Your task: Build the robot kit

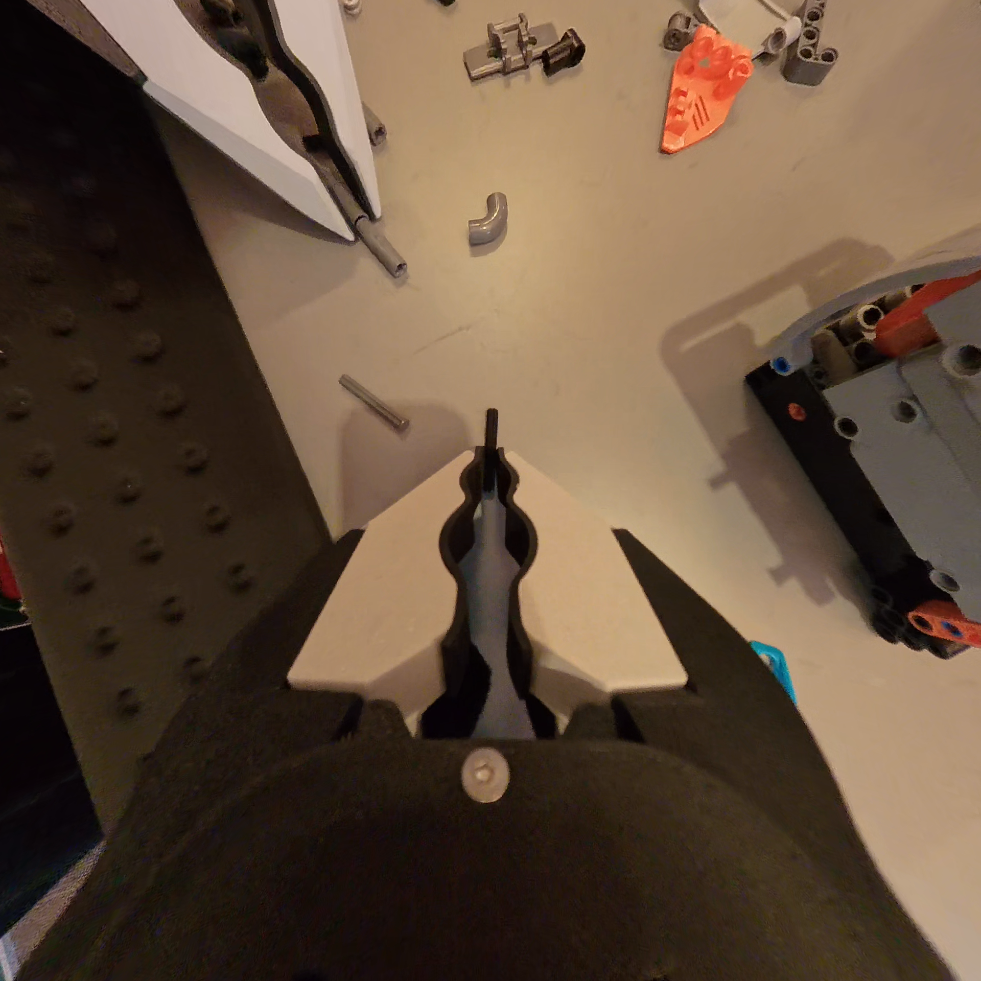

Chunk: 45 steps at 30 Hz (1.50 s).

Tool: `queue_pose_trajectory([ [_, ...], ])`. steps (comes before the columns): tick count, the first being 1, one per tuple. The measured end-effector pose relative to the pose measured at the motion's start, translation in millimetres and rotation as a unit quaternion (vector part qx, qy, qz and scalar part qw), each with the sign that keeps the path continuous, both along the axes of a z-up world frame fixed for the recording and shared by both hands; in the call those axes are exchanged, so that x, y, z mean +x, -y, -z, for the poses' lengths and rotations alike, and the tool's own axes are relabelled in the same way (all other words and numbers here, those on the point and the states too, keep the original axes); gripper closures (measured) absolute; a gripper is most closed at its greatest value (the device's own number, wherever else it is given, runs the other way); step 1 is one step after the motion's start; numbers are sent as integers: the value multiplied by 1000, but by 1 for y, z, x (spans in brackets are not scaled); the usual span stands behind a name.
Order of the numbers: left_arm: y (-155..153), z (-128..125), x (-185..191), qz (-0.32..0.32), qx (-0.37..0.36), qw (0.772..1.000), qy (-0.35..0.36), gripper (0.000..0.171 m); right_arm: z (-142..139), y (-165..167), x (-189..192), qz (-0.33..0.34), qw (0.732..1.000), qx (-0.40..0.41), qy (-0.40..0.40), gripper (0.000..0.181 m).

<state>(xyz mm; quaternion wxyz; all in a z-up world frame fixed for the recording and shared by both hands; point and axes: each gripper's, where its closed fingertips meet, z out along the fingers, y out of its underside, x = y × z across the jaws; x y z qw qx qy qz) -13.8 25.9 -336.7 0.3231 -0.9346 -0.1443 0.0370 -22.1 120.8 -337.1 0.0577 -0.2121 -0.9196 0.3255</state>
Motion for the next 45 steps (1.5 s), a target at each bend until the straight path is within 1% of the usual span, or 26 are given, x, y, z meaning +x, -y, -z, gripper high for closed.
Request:
queue_pose_trajectory([
  [4, -2, 0, 2, 6, 5, 1000, 0, 165, 0, 7, -1, -18, 1000, -13, 6, 181],
  [12, -8, 0, 2, 23, 15, 1000, 10, 165, -1, 47, 9, -107, 993, -44, 18, 181],
  [16, -8, 0, 3, 35, 13, 999, 9, 166, -2, 57, 9, -130, 990, -54, 19, 181],
  [30, -7, 0, 4, 95, 5, 995, 26, 165, -1, 58, 15, -232, 972, -23, -4, 181],
  [38, -7, 0, 4, 110, 10, 993, 42, 167, -1, 57, 14, -244, 969, -37, -2, 181],
  [45, -7, 0, 4, 124, 7, 990, 71, 167, -1, 58, 16, -261, 964, -38, -31, 181],
])
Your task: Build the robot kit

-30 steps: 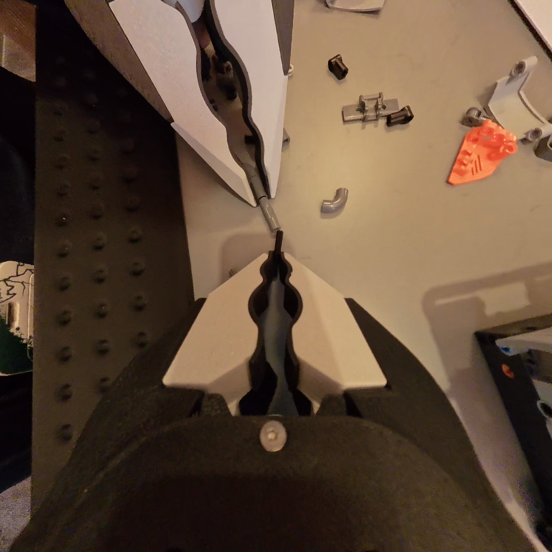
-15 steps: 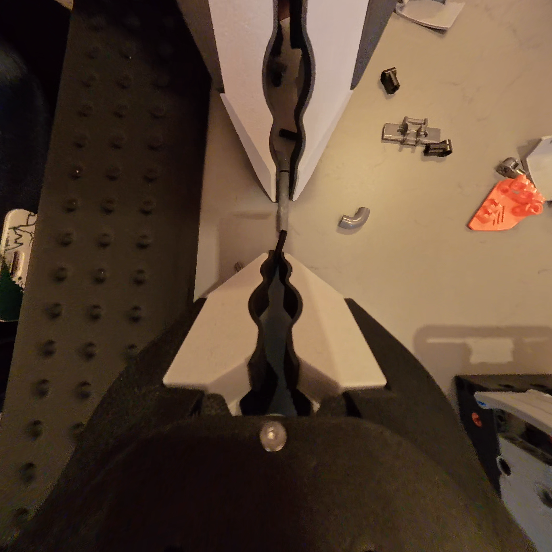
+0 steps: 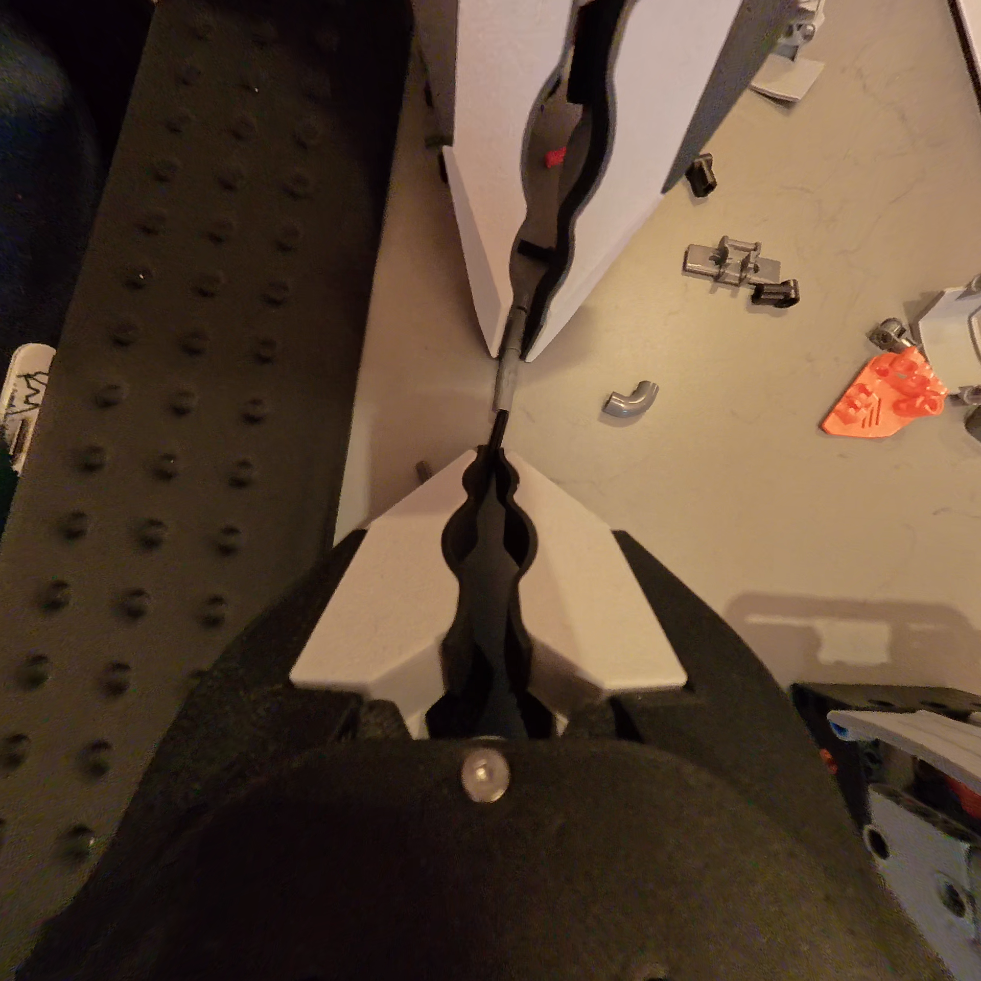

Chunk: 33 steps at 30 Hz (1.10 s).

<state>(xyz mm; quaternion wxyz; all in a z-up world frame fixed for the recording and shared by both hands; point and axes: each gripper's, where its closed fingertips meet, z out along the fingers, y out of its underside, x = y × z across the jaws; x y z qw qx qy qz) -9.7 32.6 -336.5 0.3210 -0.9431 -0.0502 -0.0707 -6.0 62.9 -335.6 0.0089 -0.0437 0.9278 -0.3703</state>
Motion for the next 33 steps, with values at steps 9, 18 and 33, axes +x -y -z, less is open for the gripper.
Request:
queue_pose_trajectory([
  [9, 0, -1, 0, 15, -12, 998, 54, 166, -1, 0, 1, -14, 999, -6, -32, 181],
  [18, 0, -1, 0, 20, -25, 996, 87, 166, 0, 1, -1, -15, 998, -6, -54, 181],
  [33, 2, -3, 0, 21, -40, 980, 195, 166, 0, 4, -2, -24, 992, 17, -126, 181],
])
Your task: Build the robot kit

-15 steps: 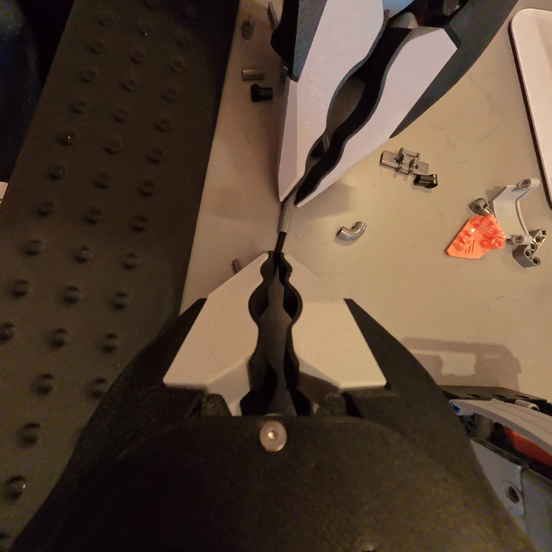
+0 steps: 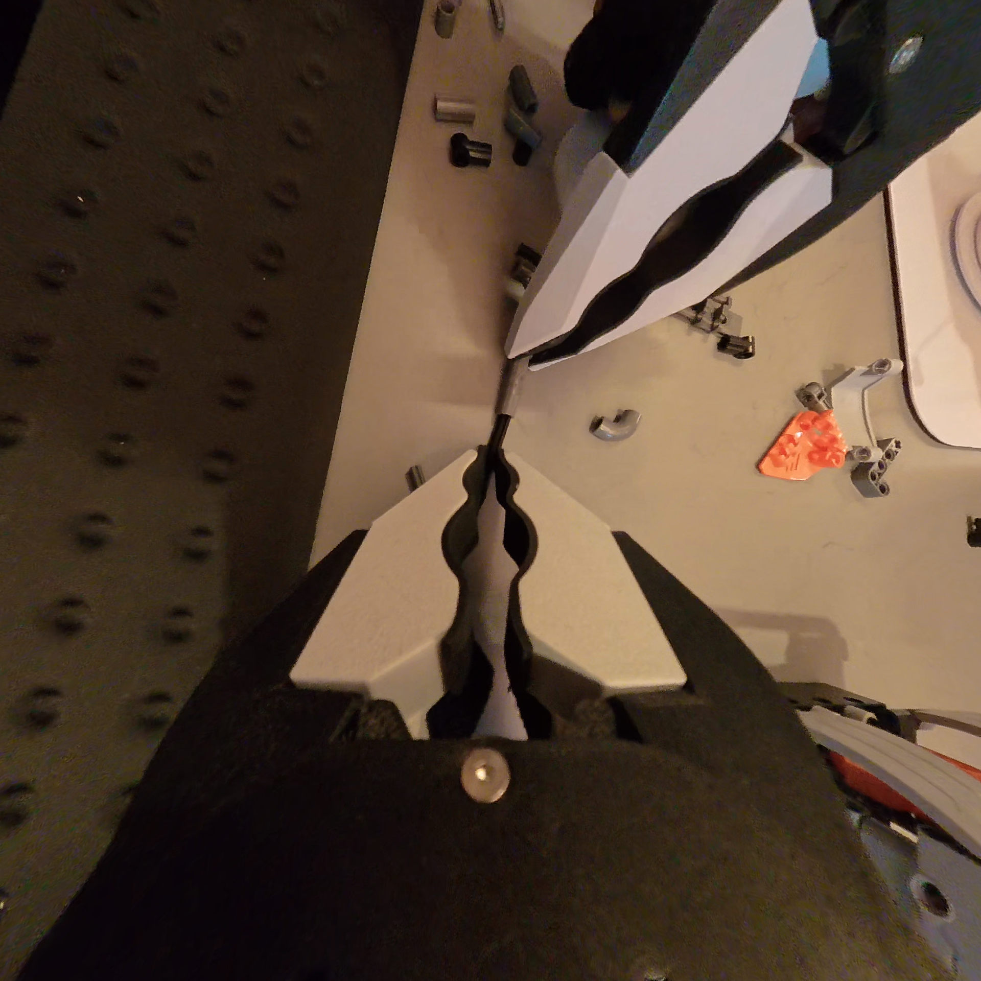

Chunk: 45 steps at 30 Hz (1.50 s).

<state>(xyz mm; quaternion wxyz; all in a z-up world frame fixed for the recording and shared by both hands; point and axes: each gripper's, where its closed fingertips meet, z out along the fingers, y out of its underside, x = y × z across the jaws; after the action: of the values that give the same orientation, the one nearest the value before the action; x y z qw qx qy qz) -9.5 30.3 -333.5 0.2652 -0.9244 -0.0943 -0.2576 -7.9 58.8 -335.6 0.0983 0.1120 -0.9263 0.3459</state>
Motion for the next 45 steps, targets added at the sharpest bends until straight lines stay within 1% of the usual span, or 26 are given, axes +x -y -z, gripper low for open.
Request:
queue_pose_trajectory([
  [8, 0, -1, 0, 15, -4, 999, 36, 167, 0, 1, 1, -13, 1000, 2, -2, 181],
  [9, 0, -1, 0, 18, -2, 999, 37, 167, 0, 1, 1, -15, 1000, 4, 2, 181],
  [11, 0, 0, 0, 23, -1, 999, 29, 167, 0, 1, 1, -8, 999, -5, 41, 181],
  [15, 0, 1, 1, 37, -1, 998, -44, 167, 0, 1, 0, 9, 996, -14, 87, 181],
  [19, 0, 2, 1, 38, 3, 989, -145, 166, 0, 1, 1, 19, 990, -24, 137, 181],
  [22, 0, 4, 1, 46, -6, 973, -227, 166, 0, 1, 2, 18, 989, -22, 148, 181],
  [25, 1, 4, 0, 57, -9, 950, -308, 166, -1, 1, 4, 17, 984, -30, 174, 181],
  [29, 0, 3, -1, 63, -5, 920, -387, 166, -3, 1, 5, 18, 980, -39, 195, 181],
  [34, 0, 3, 0, 72, -10, 904, -422, 167, -2, 2, 8, 13, 977, -37, 208, 181],
  [37, -1, 3, 0, 70, -9, 898, -435, 167, -2, 1, 7, 15, 976, -37, 215, 181],
  [42, -2, 3, 0, 67, -8, 901, -428, 167, -2, 1, 7, 15, 975, -36, 218, 181],
  [45, -2, 3, 0, 61, -3, 910, -409, 167, -1, 2, 7, 11, 978, -34, 208, 181],
])
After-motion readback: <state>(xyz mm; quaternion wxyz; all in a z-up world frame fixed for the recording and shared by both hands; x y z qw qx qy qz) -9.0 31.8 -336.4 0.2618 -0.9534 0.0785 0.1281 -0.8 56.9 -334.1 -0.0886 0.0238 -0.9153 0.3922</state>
